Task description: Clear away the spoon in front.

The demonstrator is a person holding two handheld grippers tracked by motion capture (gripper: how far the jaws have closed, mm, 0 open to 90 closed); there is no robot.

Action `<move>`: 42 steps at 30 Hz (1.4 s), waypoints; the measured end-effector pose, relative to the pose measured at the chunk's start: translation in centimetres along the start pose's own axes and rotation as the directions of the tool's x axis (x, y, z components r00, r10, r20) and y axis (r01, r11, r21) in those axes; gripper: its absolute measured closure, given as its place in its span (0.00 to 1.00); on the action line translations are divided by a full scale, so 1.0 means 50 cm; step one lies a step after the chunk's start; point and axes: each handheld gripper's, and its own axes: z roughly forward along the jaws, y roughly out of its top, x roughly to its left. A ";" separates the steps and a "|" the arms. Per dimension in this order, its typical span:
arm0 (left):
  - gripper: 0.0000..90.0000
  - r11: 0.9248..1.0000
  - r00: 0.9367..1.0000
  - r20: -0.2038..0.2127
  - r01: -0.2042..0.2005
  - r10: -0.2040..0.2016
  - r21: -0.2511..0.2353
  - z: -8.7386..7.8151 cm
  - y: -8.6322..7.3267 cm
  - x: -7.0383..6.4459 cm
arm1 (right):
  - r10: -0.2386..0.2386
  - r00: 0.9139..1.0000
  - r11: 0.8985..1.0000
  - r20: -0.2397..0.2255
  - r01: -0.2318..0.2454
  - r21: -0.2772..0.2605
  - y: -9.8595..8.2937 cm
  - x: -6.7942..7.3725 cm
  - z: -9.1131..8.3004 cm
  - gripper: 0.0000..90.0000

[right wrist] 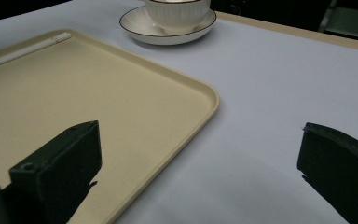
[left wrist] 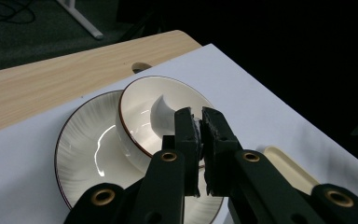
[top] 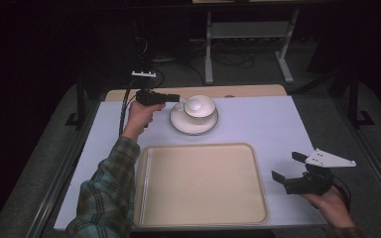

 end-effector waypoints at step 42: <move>0.95 0.997 0.995 0.086 0.052 -0.047 -0.054 -0.130 -0.140 -0.078 | -0.006 1.000 1.000 -0.003 0.006 -0.003 0.003 0.006 0.001 0.00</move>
